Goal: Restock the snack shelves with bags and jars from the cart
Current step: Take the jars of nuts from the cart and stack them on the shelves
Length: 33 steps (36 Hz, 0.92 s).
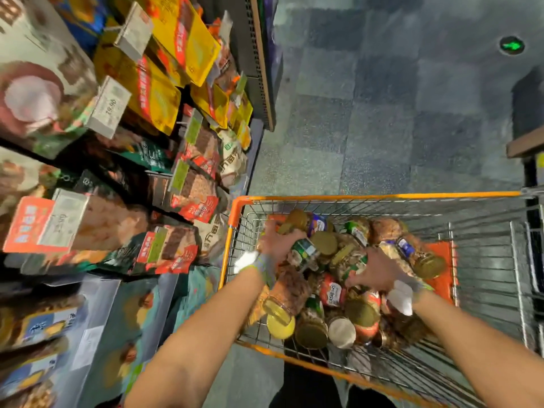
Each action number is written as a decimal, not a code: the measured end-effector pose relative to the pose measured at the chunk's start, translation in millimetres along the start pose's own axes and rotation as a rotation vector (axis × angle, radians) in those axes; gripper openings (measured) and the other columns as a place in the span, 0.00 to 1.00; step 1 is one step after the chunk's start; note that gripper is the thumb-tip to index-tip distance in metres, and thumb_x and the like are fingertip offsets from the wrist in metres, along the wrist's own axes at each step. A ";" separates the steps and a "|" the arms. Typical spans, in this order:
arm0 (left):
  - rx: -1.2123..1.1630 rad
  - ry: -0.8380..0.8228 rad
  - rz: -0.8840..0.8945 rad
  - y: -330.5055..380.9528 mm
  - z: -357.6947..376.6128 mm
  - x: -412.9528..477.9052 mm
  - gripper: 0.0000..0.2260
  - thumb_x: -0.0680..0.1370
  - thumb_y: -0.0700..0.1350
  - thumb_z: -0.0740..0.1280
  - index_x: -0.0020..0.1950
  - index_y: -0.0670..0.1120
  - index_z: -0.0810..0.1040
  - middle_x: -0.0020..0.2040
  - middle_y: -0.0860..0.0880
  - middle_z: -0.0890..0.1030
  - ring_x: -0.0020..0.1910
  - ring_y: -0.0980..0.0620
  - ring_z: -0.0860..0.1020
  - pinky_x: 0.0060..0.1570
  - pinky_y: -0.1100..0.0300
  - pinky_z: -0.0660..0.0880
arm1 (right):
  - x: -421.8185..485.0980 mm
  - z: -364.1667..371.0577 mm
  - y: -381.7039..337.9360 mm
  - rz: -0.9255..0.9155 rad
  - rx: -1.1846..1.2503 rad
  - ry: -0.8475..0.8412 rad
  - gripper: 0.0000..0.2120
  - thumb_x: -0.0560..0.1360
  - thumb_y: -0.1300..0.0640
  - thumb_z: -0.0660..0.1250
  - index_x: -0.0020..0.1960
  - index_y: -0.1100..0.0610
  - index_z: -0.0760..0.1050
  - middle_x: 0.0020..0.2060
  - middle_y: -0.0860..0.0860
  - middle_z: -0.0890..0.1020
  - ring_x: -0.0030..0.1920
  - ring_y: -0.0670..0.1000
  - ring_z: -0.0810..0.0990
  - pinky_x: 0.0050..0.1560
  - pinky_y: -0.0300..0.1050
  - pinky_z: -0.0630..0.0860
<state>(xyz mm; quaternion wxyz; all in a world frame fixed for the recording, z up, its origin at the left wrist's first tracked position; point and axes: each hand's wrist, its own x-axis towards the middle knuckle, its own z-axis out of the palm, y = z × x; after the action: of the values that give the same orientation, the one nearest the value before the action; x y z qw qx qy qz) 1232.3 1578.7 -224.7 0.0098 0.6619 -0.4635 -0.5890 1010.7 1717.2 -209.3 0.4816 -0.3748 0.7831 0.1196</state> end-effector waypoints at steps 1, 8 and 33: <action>-0.038 0.000 0.021 6.4 -3.3 -7.4 0.41 0.62 0.58 0.81 0.70 0.49 0.70 0.61 0.50 0.79 0.56 0.49 0.79 0.56 0.56 0.78 | -12.7 -6.9 -3.2 -0.012 0.085 0.000 0.64 0.54 0.31 0.80 0.78 0.59 0.57 0.73 0.57 0.69 0.69 0.59 0.72 0.64 0.51 0.73; -0.147 0.012 0.197 26.3 -7.8 -45.1 0.41 0.50 0.71 0.80 0.55 0.50 0.82 0.52 0.49 0.86 0.53 0.49 0.84 0.56 0.51 0.80 | -87.9 -50.5 -18.9 -0.244 0.493 0.033 0.28 0.67 0.50 0.81 0.60 0.54 0.71 0.52 0.49 0.81 0.56 0.51 0.77 0.60 0.41 0.73; -0.915 0.257 0.361 -40.6 -48.8 -444.4 0.11 0.79 0.44 0.66 0.57 0.40 0.82 0.55 0.39 0.84 0.51 0.42 0.84 0.52 0.48 0.82 | -298.8 -28.4 -110.4 -1.001 0.410 -0.209 0.57 0.58 0.37 0.76 0.80 0.52 0.55 0.72 0.52 0.69 0.65 0.54 0.74 0.64 0.50 0.70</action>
<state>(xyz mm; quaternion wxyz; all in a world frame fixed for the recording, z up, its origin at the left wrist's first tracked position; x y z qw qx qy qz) 1350.1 1853.7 110.0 0.4573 0.5662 -0.2603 -0.6344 1145.7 1766.4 76.6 0.6181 -0.5860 0.4644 -0.2425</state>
